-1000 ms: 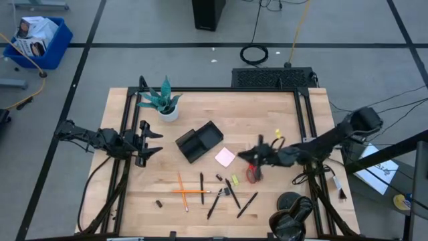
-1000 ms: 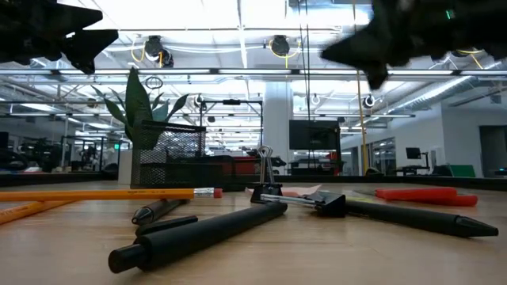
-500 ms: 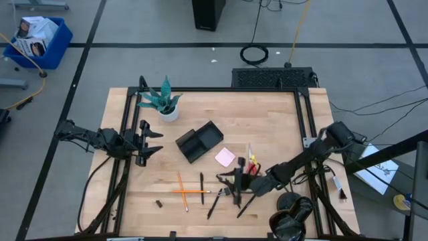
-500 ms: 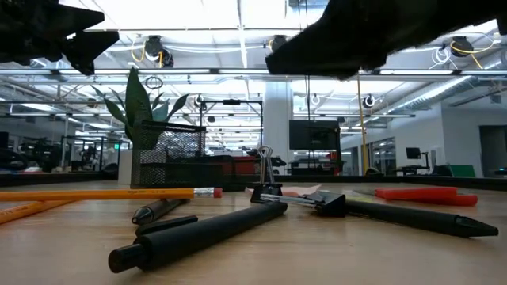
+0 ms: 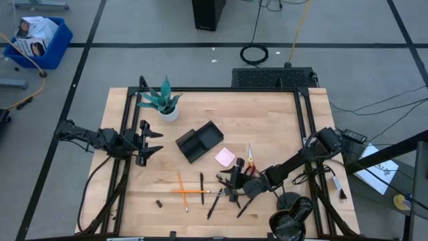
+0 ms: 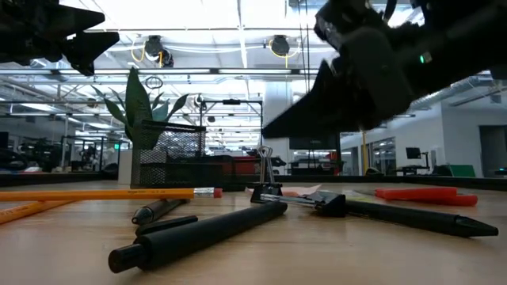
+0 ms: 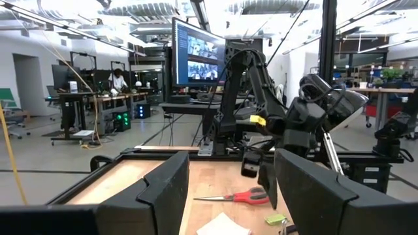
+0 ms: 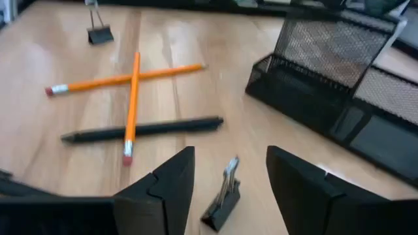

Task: Pick and place office supplies into organizer
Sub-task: Put the black binder clip into the black desk organizer

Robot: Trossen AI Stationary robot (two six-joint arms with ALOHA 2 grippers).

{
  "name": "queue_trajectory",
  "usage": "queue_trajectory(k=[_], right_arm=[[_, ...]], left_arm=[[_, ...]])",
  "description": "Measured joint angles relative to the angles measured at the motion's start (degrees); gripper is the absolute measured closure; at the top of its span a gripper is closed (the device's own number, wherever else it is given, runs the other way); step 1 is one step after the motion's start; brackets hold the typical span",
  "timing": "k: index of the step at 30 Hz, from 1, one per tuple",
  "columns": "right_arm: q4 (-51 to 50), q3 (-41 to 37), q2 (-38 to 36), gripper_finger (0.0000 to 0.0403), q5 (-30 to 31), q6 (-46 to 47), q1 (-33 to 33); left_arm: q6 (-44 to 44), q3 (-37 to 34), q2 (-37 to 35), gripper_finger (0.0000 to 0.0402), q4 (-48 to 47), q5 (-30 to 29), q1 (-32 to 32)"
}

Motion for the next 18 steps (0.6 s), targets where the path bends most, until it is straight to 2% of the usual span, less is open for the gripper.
queue_trajectory(k=[18], right_arm=[[-0.1,0.0,0.9,0.0226,-0.1,3.5,-1.1]], left_arm=[[-1.2,0.0,0.0,0.0172,-1.1,0.0,0.0]])
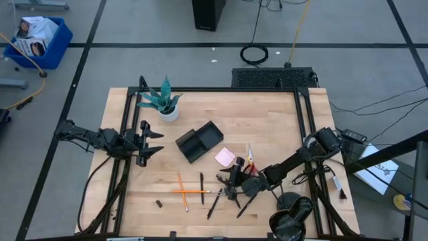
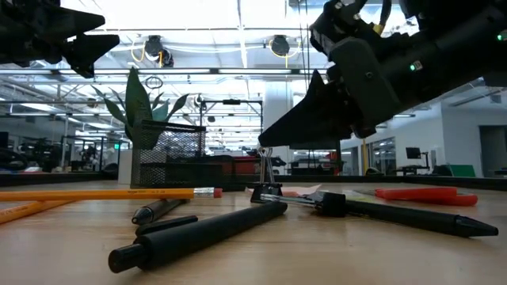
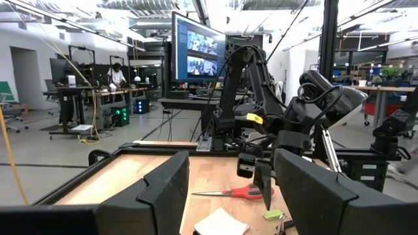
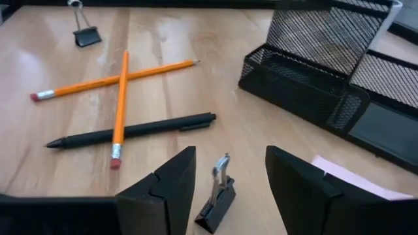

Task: Pick and place office supplies into organizer
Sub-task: Put the black binder clip into the black desk organizer

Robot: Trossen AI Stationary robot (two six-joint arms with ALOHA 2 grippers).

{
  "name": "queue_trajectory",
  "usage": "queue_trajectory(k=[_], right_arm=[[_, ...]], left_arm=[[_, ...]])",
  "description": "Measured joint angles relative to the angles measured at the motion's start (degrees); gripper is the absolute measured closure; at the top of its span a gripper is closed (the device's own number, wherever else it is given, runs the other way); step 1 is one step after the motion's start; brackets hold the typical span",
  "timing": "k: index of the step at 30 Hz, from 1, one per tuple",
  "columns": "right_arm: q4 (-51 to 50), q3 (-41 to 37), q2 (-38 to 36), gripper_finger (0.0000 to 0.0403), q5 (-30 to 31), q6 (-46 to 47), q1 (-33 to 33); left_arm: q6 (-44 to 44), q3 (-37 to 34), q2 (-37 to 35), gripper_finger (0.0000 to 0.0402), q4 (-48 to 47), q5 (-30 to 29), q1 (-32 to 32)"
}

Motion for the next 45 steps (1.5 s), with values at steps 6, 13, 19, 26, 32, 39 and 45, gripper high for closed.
queue_trajectory(k=[6,13,19,26,32,39,45], right_arm=[[-1.0,0.0,0.0,0.0227,-3.1,2.2,-1.1],[0.2,0.0,2.2,0.0227,-4.5,3.5,-1.5],[3.2,0.0,4.5,0.0227,-6.0,3.5,-2.3],[6.4,0.0,4.3,0.0227,-5.9,2.1,-2.3],[5.5,0.0,4.4,0.0251,-5.9,2.4,-2.3],[5.2,0.0,4.4,0.0311,-6.0,1.7,-2.3],[5.2,0.0,4.4,0.0364,-6.0,0.4,-2.3]], left_arm=[[0.0,0.0,0.0,0.0172,0.0,0.0,0.0],[0.0,0.0,0.0,0.0172,0.0,0.0,0.0],[0.0,0.0,0.0,0.0172,0.0,0.0,0.0],[0.0,0.0,0.0,0.0172,-0.2,0.0,0.0],[0.0,0.0,0.0,0.0172,-0.2,0.0,0.0],[0.0,0.0,0.0,0.0172,-0.2,0.0,0.0],[0.0,0.0,0.0,0.0172,-0.2,0.0,0.0]])
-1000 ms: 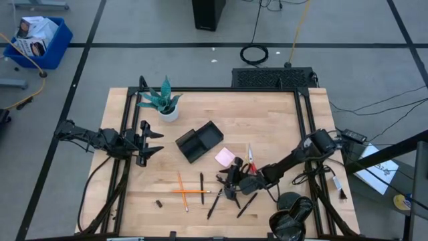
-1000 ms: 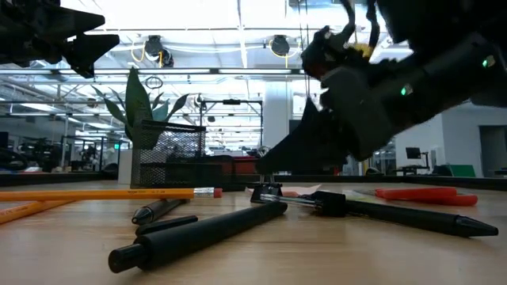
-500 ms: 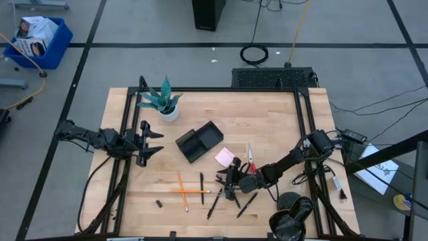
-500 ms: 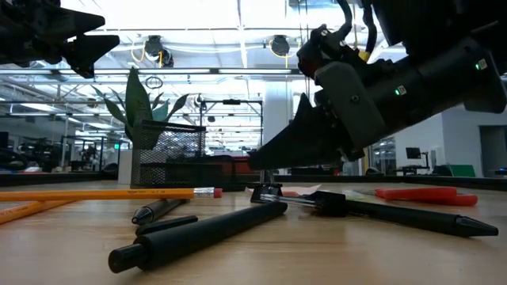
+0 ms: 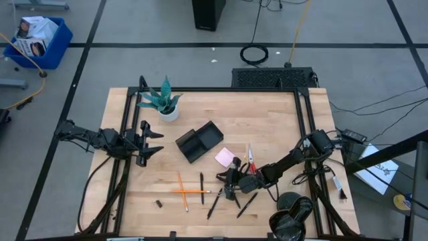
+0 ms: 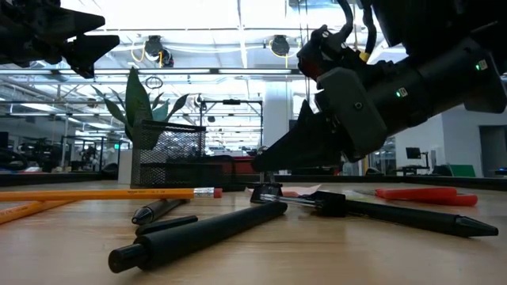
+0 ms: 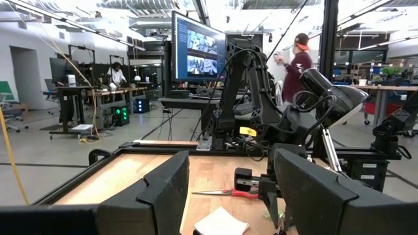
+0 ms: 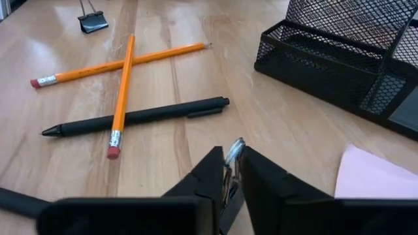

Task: Pick and place office supplies into organizer
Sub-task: Put the black binder clip into the black desk organizer

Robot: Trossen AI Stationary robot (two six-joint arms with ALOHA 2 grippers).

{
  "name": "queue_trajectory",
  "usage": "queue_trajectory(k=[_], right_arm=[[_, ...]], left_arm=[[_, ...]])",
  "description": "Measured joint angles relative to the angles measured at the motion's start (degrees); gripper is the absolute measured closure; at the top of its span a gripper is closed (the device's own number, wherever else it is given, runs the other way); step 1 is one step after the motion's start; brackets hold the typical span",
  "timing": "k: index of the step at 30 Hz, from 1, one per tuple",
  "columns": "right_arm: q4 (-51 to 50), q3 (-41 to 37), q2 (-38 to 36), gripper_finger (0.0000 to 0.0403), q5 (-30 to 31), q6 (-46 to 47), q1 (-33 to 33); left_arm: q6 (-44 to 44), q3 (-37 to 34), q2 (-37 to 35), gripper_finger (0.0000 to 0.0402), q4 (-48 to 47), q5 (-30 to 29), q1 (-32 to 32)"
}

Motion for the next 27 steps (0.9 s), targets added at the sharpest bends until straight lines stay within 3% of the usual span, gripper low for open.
queue_trajectory(k=[4,14,20,27], right_arm=[[0.0,0.0,0.0,0.0395,0.0,-0.5,0.0],[4.1,0.0,0.0,0.0394,-0.1,-3.3,-1.8],[11.6,0.0,0.0,0.0396,-7.4,-7.6,-5.7],[14.8,1.1,0.0,0.0395,-11.7,-9.2,-11.7]], left_arm=[[0.0,0.0,0.0,0.0172,0.0,0.0,0.0],[0.0,0.0,0.0,0.0172,0.0,0.0,0.0],[0.0,0.0,0.0,0.0172,0.1,0.0,0.0],[0.0,0.0,0.0,0.0172,0.2,0.0,0.0]])
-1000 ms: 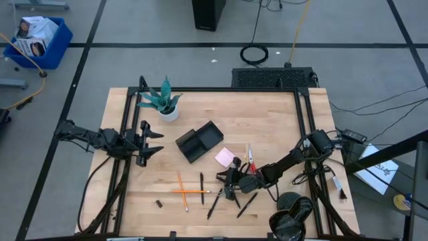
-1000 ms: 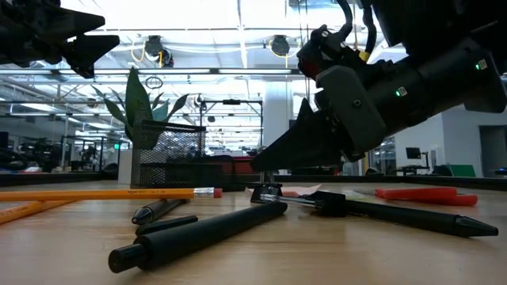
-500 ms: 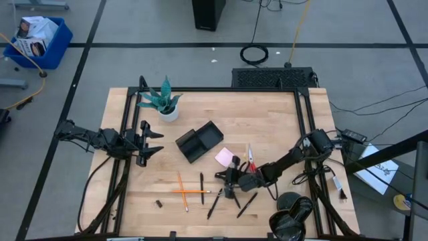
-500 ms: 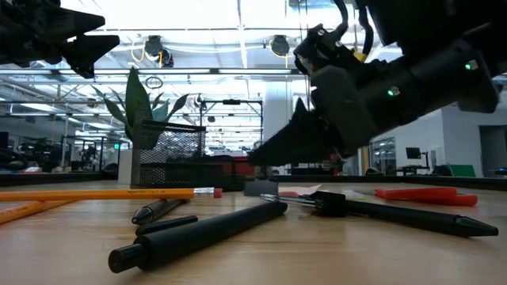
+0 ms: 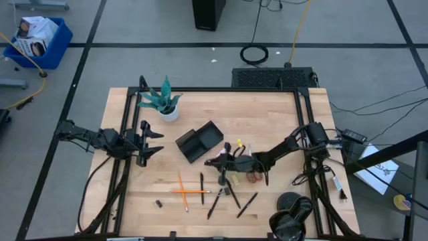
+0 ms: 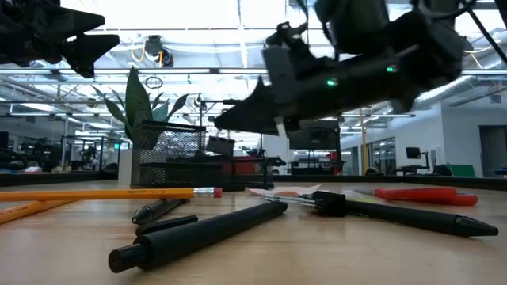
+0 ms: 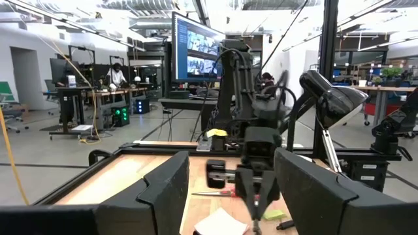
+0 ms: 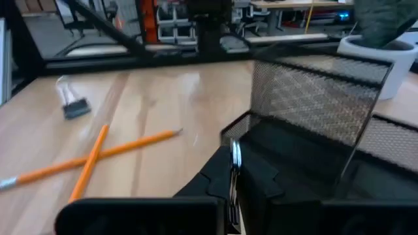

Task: Pick and place office supplies into organizer
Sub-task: Put the black binder clip into the black desk organizer

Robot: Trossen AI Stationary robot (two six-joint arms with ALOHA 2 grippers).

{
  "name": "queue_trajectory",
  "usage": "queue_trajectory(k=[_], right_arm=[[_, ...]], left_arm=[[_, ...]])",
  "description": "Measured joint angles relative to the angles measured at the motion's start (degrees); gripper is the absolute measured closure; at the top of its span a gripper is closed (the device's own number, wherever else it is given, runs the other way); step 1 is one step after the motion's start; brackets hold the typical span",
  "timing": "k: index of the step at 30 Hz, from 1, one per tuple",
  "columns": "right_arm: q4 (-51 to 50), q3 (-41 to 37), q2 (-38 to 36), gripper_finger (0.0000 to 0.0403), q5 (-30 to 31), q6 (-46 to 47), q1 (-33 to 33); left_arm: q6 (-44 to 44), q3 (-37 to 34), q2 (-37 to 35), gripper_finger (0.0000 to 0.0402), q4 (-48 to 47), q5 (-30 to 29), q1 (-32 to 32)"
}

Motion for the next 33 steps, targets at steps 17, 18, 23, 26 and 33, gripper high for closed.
queue_trajectory(k=[17,18,23,26,33], right_arm=[[-4.7,7.3,1.2,0.0395,-1.8,-1.0,-6.0],[-3.8,7.3,2.0,0.0395,-1.8,-1.1,-6.3],[-1.2,10.0,7.1,0.0395,-4.8,-0.4,-7.7],[-0.7,12.0,9.8,0.0395,-4.8,-1.4,-7.8],[-1.0,12.8,10.2,0.0394,-4.6,-2.8,-7.8]], left_arm=[[0.1,0.0,0.0,0.0172,0.0,0.0,0.0],[0.1,0.0,0.0,0.0172,0.0,0.0,0.0],[0.2,0.0,0.0,0.0172,0.0,-0.1,0.0],[0.1,0.0,0.0,0.0172,0.0,-0.6,0.0],[0.0,0.0,0.0,0.0172,-0.4,-1.0,0.0]])
